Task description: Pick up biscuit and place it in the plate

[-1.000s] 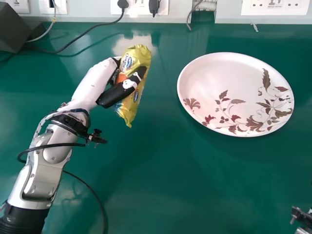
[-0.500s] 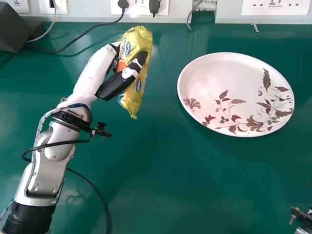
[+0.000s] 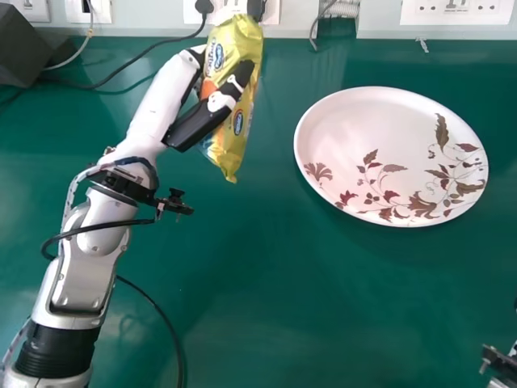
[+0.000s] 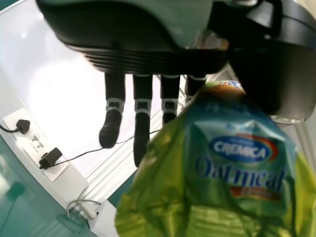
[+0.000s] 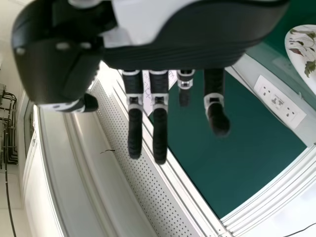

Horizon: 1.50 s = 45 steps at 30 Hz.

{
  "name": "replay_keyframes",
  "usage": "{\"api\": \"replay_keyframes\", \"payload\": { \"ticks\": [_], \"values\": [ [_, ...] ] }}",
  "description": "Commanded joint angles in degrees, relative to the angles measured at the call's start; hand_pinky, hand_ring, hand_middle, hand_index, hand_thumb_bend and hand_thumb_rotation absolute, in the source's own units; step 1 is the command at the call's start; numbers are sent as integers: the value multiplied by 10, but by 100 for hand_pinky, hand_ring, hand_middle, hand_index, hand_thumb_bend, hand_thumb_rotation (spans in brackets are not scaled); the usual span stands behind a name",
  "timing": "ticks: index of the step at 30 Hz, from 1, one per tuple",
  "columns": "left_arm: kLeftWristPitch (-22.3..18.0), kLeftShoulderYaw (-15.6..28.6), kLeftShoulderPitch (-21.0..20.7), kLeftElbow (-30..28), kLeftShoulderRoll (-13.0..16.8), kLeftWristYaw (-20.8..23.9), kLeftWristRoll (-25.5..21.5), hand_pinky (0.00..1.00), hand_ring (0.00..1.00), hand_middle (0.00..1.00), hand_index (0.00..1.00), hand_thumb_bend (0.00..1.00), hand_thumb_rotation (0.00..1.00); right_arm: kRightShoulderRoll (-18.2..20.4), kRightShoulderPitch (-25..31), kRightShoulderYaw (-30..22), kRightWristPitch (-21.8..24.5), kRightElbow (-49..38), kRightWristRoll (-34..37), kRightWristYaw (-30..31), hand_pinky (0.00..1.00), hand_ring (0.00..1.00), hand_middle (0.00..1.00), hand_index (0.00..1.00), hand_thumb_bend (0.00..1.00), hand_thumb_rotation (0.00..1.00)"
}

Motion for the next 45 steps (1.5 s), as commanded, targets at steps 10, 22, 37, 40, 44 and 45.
{"api": "replay_keyframes", "payload": {
  "ticks": [10,22,37,40,44,45],
  "values": [
    [-28,-36,-50,34,-13,16,41,20,38,46,53,51,0,37,-3,1,-12,7,6,8,18,24,47,49,53,0],
    [-74,-66,-113,119,-32,36,70,19,38,45,54,51,0,39,0,1,-19,15,3,13,15,22,47,48,53,0],
    [-72,-115,-193,196,-50,42,133,17,38,45,53,51,0,45,-1,11,-27,13,-10,7,17,24,47,49,53,0],
    [-90,-125,-213,228,-55,47,139,17,38,45,53,51,0,47,-1,12,-29,10,-22,-2,16,24,47,49,53,0],
    [-105,-144,-248,281,-65,57,151,18,37,45,53,51,0,44,-1,11,-33,13,-26,-6,16,24,47,49,53,0],
    [-108,-147,-255,292,-68,62,154,18,38,46,53,51,0,44,-2,11,-35,14,-27,-6,15,24,47,49,53,0]
  ]
}}
